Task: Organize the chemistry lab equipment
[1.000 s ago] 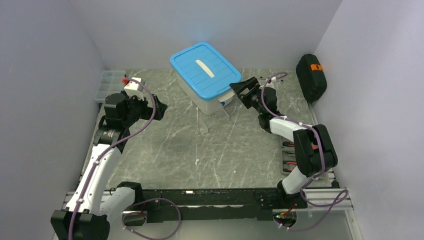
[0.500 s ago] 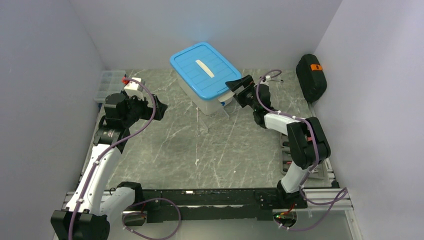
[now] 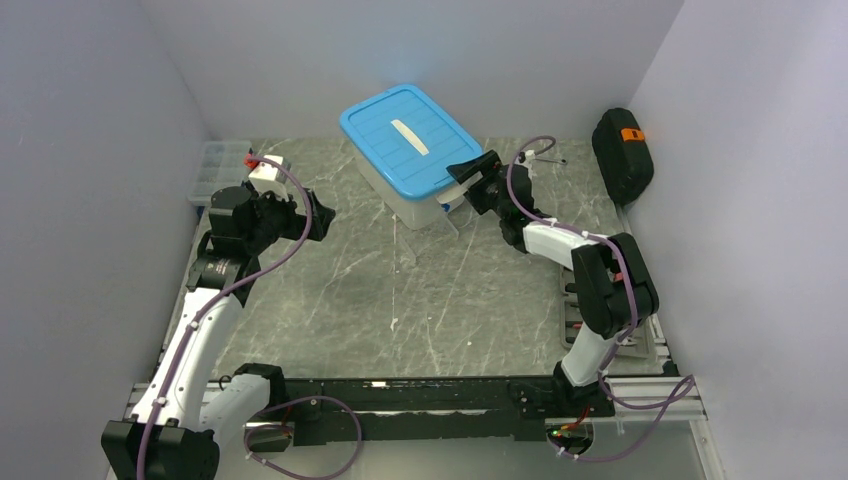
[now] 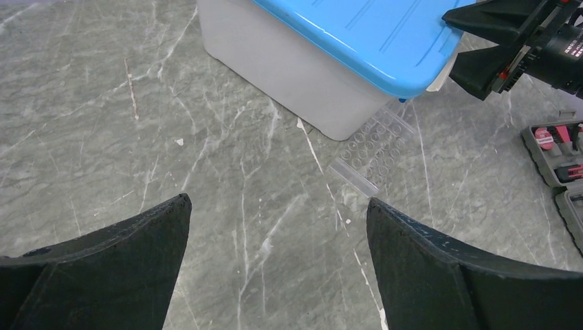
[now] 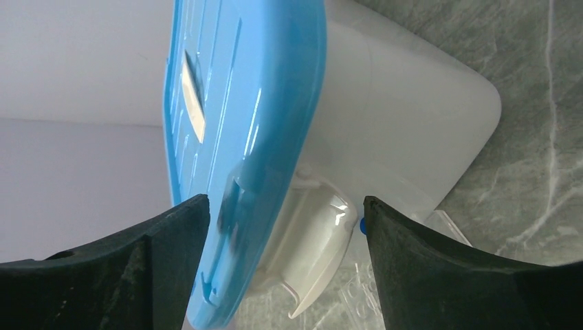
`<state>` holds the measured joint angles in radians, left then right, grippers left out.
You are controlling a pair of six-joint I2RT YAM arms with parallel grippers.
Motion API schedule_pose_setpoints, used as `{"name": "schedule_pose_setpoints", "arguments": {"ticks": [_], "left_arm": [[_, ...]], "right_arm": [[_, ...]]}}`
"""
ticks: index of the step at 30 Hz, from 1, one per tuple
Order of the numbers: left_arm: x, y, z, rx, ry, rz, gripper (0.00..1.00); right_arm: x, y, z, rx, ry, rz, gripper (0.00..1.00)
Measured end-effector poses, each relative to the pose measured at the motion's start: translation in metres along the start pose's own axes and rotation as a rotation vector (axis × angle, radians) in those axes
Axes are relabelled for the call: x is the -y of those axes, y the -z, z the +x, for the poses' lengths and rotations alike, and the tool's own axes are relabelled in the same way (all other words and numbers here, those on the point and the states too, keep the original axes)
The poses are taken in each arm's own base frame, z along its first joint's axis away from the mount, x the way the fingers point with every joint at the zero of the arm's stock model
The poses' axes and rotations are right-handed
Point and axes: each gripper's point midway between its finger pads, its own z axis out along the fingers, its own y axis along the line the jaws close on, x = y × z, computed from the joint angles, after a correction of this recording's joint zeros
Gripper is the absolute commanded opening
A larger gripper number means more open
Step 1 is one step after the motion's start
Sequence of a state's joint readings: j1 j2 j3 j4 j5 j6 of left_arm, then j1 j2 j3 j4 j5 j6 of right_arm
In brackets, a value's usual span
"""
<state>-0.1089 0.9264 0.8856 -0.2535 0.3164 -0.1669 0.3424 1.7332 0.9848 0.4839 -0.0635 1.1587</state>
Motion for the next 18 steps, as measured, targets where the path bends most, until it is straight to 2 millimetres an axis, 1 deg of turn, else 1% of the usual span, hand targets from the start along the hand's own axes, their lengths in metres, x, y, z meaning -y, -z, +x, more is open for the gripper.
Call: {"name": "schedule_pose_setpoints", "arguments": {"ticks": [3, 6, 11, 18], "left_arm": [[0.001, 0.000, 0.000, 0.000, -0.003, 0.002, 0.99], [0.003, 0.000, 0.000, 0.002, -0.007, 0.008, 0.99], [0.008, 0.002, -0.001, 0.005, -0.019, 0.023, 0.99], [0.019, 0.006, -0.003, 0.018, -0.047, 0.043, 0.99]], "right_arm": [[0.004, 0.001, 0.000, 0.006, 0.008, 0.025, 0.75], [0.001, 0.002, 0.001, 0.016, 0.016, 0.030, 0.71], [-0.004, 0.008, 0.000, 0.053, 0.065, 0.066, 0.67], [-0.007, 0.010, 0.001, 0.090, 0.131, 0.119, 0.64]]}}
